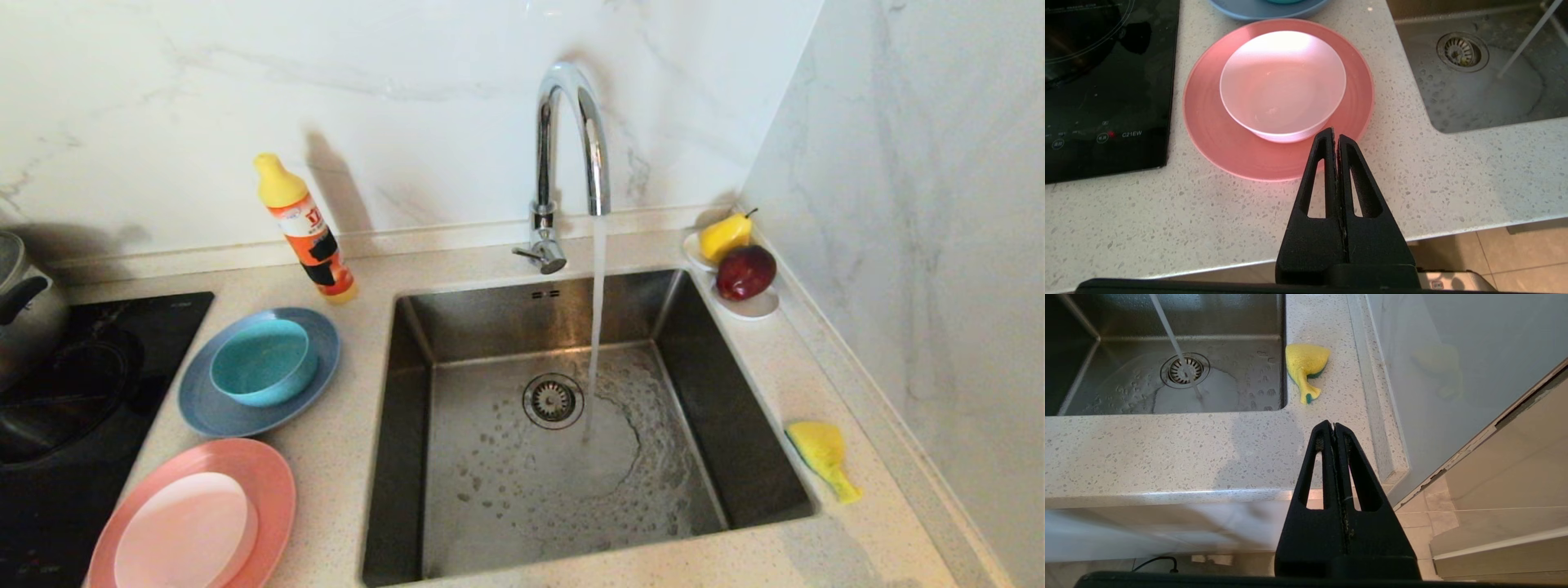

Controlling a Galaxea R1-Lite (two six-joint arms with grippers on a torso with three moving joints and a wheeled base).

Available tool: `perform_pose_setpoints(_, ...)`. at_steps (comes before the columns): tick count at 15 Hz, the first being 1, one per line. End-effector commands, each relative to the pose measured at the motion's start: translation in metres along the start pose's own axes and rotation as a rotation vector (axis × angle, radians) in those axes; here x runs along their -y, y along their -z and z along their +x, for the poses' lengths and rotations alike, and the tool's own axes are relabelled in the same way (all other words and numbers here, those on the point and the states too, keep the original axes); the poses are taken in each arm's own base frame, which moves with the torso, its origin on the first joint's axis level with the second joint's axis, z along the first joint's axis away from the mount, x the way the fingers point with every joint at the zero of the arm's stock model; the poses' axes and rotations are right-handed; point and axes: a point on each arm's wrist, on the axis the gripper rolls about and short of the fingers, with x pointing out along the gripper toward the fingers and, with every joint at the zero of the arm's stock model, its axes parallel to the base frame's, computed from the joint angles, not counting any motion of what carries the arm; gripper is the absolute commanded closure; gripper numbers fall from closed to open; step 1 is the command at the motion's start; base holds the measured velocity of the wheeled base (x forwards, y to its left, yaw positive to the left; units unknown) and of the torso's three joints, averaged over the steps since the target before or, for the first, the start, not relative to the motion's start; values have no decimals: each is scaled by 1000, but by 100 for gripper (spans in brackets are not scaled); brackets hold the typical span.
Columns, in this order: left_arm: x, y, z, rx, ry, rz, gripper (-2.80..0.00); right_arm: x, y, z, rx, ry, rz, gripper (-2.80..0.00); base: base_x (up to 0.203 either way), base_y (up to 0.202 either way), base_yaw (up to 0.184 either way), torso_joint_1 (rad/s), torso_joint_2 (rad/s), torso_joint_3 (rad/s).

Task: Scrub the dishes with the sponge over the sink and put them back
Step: Pick up a bowl and the sponge

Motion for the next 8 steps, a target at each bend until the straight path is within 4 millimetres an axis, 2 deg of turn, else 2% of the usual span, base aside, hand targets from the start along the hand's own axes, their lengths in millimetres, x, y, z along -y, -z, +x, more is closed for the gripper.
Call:
perform_pose_setpoints(1, 0, 1, 1, -13, 0, -3, 0, 0, 0, 0, 2, -1, 0, 0, 0, 0, 0, 0, 0, 0)
perform_pose_setpoints(6, 0, 1, 1, -13, 0, -8, 0, 0, 0, 0, 0, -1, 0, 0, 0, 0, 0, 0, 0, 0)
perform_pose_setpoints(8, 0, 1, 1, -13, 0, -8, 0, 0, 2, 0, -16, -1, -51, 0, 0, 0, 0, 0, 0, 0)
